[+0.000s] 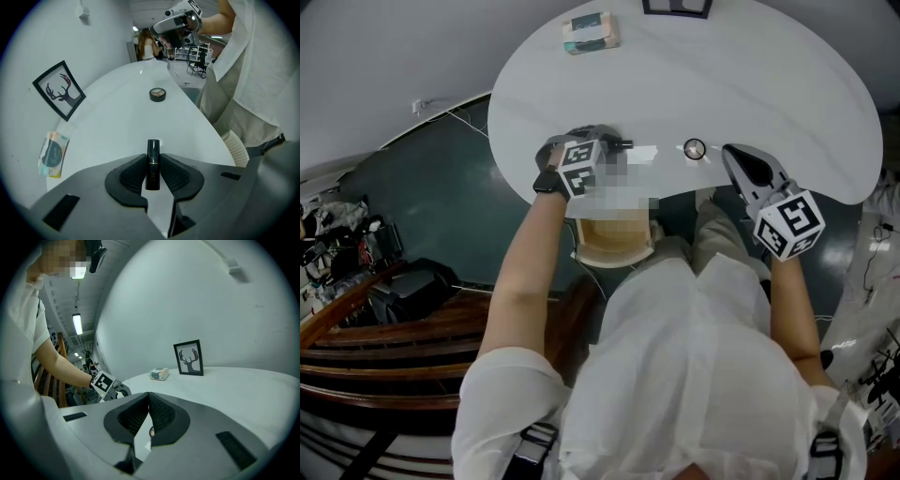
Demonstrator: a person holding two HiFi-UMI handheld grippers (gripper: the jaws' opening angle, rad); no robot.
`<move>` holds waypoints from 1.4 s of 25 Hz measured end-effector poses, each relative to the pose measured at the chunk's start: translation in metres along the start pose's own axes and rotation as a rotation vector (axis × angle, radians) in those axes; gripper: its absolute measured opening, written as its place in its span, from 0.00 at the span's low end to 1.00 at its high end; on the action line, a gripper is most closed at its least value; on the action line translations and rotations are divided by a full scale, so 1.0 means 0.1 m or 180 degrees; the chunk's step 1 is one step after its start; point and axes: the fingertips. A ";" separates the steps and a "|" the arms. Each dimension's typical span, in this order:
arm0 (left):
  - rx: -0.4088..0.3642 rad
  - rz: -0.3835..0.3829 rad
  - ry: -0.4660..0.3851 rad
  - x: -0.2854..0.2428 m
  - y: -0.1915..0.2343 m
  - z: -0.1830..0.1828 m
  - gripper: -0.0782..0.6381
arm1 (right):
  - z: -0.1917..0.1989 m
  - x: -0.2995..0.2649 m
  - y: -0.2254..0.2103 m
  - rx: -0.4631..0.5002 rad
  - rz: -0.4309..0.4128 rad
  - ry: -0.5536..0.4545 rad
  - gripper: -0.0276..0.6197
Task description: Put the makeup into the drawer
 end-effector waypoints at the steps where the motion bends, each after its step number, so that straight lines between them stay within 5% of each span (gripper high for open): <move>1: 0.0026 -0.0001 -0.0004 0.00 0.00 0.00 0.25 | 0.01 0.00 0.00 -0.0002 0.0000 0.0006 0.06; 21: 0.0641 -0.0130 -0.0228 0.21 -0.10 0.06 0.24 | 0.00 -0.12 0.20 0.0103 -0.0148 0.0078 0.06; 35: 0.1129 -0.0230 -0.0510 0.64 -0.67 0.28 0.24 | 0.07 -0.29 0.81 0.0272 -0.0395 0.0095 0.06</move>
Point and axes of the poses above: the fingertips, and each gripper's own axes: x backward along the fingers, y to its left, z out of its underside, and after that the axes turned 14 degrees about y, right-handed
